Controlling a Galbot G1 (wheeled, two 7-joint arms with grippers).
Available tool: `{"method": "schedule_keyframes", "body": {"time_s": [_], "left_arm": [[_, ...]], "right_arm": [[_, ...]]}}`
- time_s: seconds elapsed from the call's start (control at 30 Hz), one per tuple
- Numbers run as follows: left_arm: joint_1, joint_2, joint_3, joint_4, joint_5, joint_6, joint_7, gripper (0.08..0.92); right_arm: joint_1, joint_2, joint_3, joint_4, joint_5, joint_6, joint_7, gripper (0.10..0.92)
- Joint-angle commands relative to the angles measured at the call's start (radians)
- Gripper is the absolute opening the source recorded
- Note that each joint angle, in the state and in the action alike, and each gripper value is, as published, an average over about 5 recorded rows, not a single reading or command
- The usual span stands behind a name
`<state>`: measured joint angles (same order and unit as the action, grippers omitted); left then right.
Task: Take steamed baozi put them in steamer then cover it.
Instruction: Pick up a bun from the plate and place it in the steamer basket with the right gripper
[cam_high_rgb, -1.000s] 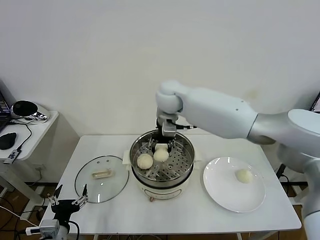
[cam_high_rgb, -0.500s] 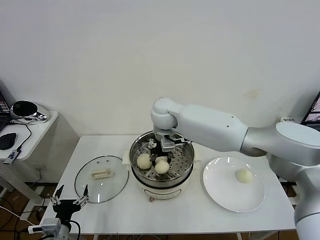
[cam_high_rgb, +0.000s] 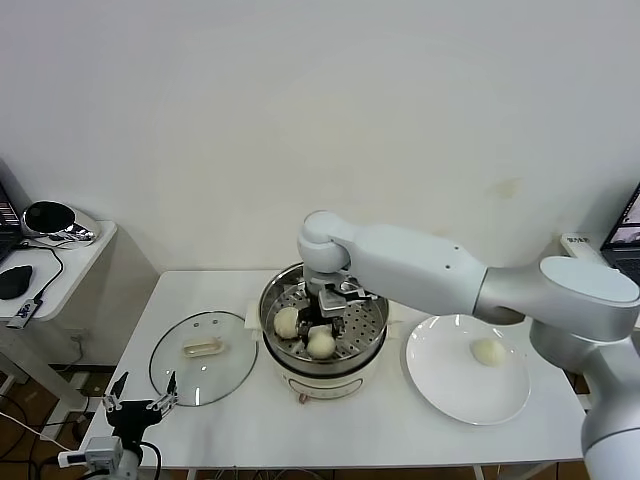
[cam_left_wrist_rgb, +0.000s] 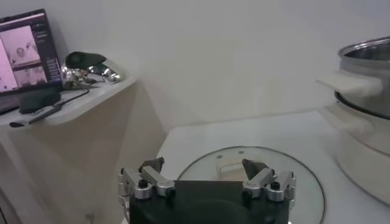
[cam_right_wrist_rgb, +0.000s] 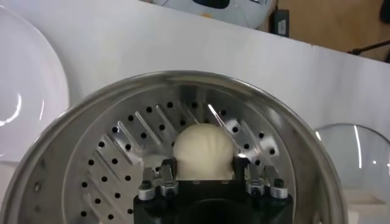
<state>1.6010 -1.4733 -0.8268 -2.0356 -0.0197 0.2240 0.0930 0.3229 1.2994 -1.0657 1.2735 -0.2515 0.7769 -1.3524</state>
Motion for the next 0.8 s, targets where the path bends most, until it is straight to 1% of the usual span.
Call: {"method": "schedule_keyframes", "body": {"time_s": [0.03, 0.13, 0.23, 0.33, 0.4, 0.5, 0.57, 0.67, 0.73, 0.8], "left_arm": [[-0.001, 0.0, 0.0, 0.003, 0.0, 0.0, 0.0, 0.823], [-0.002, 0.0, 0.0, 0.003, 0.0, 0.0, 0.0, 0.823], [-0.002, -0.001, 0.0, 0.002, 0.001, 0.0, 0.0, 0.823], [-0.001, 0.0, 0.0, 0.002, 0.001, 0.0, 0.001, 0.823], [-0.001, 0.0, 0.0, 0.002, 0.002, 0.0, 0.001, 0.823], [-0.003, 0.0, 0.002, 0.001, 0.003, 0.001, 0.002, 0.823], [-0.003, 0.001, 0.004, 0.0, 0.003, 0.002, 0.003, 0.823], [-0.002, 0.006, 0.006, 0.0, 0.003, 0.002, 0.004, 0.823], [-0.002, 0.01, 0.007, 0.0, 0.002, 0.002, 0.004, 0.823], [-0.001, 0.015, 0.008, -0.002, -0.001, 0.003, 0.005, 0.823]], "right_arm": [[-0.006, -0.003, 0.0, 0.02, 0.002, -0.004, 0.001, 0.568], [-0.003, -0.006, -0.006, 0.023, 0.005, -0.01, 0.011, 0.568], [0.002, -0.012, -0.008, 0.023, 0.006, -0.015, 0.024, 0.59], [0.016, -0.024, 0.003, 0.031, 0.012, -0.032, 0.028, 0.659], [0.035, -0.038, 0.018, 0.044, 0.023, -0.053, 0.027, 0.72], [0.076, -0.068, 0.042, 0.063, 0.069, -0.089, 0.024, 0.791], [0.12, -0.103, 0.049, 0.075, 0.122, -0.124, 0.023, 0.814], [0.207, -0.184, 0.039, 0.094, 0.228, -0.203, 0.027, 0.821], [0.261, -0.25, 0.013, 0.11, 0.327, -0.294, 0.054, 0.822], [0.308, -0.328, -0.022, 0.142, 0.432, -0.436, 0.106, 0.823]]}}
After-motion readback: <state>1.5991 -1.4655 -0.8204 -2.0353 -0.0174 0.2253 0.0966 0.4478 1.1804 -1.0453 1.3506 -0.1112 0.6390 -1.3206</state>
